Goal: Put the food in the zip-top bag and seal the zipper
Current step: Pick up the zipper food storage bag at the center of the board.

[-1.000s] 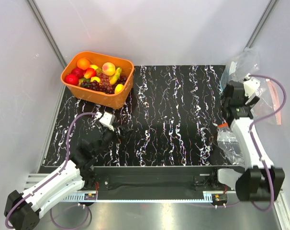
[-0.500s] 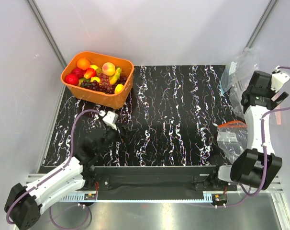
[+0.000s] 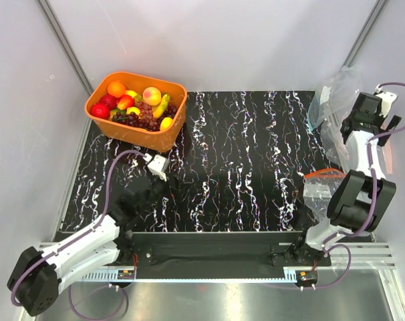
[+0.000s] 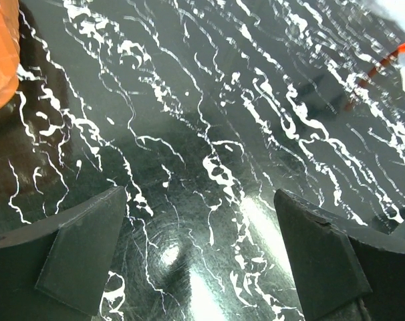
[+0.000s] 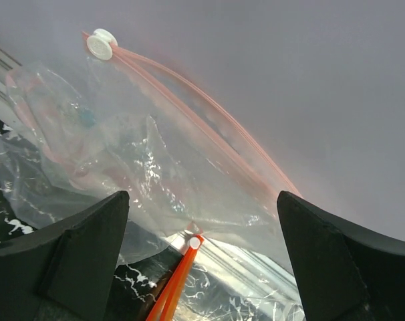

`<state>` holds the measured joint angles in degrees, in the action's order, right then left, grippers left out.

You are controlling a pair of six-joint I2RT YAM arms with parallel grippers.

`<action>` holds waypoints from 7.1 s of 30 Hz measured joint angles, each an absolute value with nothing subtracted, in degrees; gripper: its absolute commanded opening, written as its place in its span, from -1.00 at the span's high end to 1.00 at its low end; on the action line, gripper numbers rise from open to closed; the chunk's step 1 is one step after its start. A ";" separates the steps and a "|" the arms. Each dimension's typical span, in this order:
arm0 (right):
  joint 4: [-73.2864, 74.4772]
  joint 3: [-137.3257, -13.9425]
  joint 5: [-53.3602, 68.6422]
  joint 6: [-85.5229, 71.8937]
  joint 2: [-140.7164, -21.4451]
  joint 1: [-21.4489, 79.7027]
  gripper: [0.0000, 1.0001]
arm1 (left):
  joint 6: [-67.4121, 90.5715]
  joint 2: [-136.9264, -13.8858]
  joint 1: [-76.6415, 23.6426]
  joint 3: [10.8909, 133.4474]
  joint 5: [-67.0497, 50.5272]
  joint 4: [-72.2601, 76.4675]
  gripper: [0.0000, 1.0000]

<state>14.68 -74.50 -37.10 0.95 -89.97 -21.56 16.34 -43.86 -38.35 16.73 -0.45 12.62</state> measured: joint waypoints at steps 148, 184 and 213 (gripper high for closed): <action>19.59 -54.92 -5.52 -8.84 -70.74 52.47 0.09 | 37.34 -47.09 -39.99 12.58 1.83 22.65 1.00; 28.01 -59.51 -17.91 -14.52 -79.09 49.52 1.00 | 35.22 -50.33 -39.94 17.06 -0.93 18.02 -0.66; 39.33 -64.75 -33.19 -31.59 -82.65 51.29 1.00 | 40.84 -80.53 -44.97 33.67 -13.78 29.41 -0.54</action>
<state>39.33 -64.75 -33.19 -31.59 -82.65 51.29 40.84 -80.53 -44.97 33.67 -13.78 29.41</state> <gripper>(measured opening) 0.012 0.776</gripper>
